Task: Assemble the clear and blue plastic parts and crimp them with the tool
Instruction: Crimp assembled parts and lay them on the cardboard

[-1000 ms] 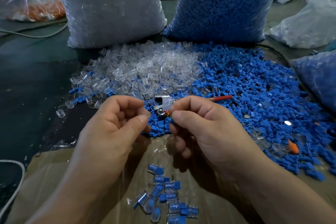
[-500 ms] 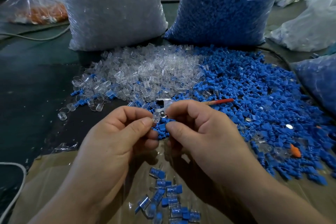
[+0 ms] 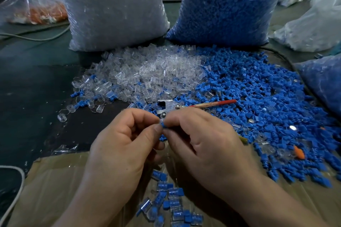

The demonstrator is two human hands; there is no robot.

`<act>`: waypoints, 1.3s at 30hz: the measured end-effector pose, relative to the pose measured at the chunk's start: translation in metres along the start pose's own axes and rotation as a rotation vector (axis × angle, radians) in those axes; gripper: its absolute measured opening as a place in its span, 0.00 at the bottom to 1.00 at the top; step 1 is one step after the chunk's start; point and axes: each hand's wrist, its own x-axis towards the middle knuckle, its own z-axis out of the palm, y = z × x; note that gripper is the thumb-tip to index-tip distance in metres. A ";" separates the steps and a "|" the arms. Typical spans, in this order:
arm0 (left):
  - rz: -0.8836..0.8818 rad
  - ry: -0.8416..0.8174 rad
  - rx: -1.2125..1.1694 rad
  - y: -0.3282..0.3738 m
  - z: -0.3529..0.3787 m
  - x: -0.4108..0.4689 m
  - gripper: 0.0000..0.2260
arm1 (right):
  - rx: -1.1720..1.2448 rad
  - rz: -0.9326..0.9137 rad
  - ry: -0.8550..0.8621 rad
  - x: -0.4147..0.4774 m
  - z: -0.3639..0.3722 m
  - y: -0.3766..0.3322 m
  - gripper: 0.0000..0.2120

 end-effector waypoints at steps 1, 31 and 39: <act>-0.006 -0.005 -0.022 0.000 0.000 0.000 0.10 | 0.001 -0.011 -0.005 0.000 0.000 0.000 0.06; -0.160 0.052 -0.131 0.002 -0.013 0.011 0.14 | -0.602 0.297 -0.478 0.012 -0.030 0.038 0.37; -0.171 0.050 -0.131 -0.002 -0.012 0.010 0.14 | -0.660 0.277 -0.392 0.019 -0.023 0.037 0.27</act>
